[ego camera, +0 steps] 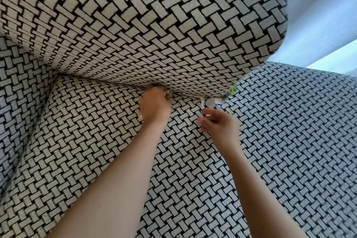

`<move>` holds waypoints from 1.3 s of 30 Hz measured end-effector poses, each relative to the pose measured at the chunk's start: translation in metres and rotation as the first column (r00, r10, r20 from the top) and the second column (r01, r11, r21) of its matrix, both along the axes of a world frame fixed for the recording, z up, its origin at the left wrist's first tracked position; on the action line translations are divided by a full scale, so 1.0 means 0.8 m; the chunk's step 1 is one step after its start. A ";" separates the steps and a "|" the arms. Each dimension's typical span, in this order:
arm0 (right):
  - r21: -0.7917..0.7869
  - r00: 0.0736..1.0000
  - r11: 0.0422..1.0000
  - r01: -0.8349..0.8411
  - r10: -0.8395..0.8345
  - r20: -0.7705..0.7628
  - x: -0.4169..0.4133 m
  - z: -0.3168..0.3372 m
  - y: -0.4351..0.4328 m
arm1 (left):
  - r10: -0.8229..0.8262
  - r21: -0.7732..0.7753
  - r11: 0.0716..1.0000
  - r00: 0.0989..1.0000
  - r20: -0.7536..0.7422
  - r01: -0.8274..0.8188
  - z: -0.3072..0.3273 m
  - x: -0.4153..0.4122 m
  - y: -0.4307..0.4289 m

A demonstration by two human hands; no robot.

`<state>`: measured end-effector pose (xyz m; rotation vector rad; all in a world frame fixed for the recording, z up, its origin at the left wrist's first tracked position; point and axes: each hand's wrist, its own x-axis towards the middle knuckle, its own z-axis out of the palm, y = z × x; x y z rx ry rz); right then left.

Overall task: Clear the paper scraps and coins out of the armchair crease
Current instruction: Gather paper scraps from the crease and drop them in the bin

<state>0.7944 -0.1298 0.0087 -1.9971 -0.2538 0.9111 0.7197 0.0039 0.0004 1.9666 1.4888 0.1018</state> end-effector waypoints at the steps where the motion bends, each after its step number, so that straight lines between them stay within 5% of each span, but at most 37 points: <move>1: -0.022 0.997 0.998 -0.059 0.060 0.047 -0.001 -0.001 0.001 | -0.011 -0.019 1.000 0.999 0.037 0.012 -0.002 -0.003 -0.002; 4: -0.155 0.934 0.958 -0.239 0.271 0.233 -0.009 -0.003 0.007 | -0.005 -0.103 0.994 0.990 0.140 0.019 0.004 -0.009 -0.007; 9: -0.292 0.765 0.909 -0.298 0.410 0.496 -0.026 -0.013 0.020 | -0.065 -0.084 0.992 0.958 0.281 0.092 0.010 -0.004 -0.021; 15: -0.309 0.611 0.928 -0.207 0.369 0.700 0.003 -0.006 0.043 | -0.207 0.020 0.978 0.970 0.126 0.206 0.004 0.004 -0.027; 19: -0.537 0.569 0.783 -0.315 0.608 0.554 0.003 -0.004 0.053 | -0.333 0.027 0.941 0.937 -0.104 0.337 0.001 0.012 -0.029; 24: -0.639 0.512 0.691 -0.337 0.704 0.492 0.006 -0.005 0.063 | -0.408 0.012 0.902 0.863 -0.297 0.431 0.001 0.030 -0.025; 34: -0.763 0.381 0.505 -0.404 0.851 0.361 0.019 0.018 0.079 | -0.314 -0.075 0.949 0.931 -0.186 0.305 0.008 0.035 -0.011; 39: -0.802 0.240 0.411 -0.433 0.911 0.337 0.019 0.023 0.084 | -0.318 -0.070 0.948 0.941 -0.116 0.311 0.005 0.030 -0.009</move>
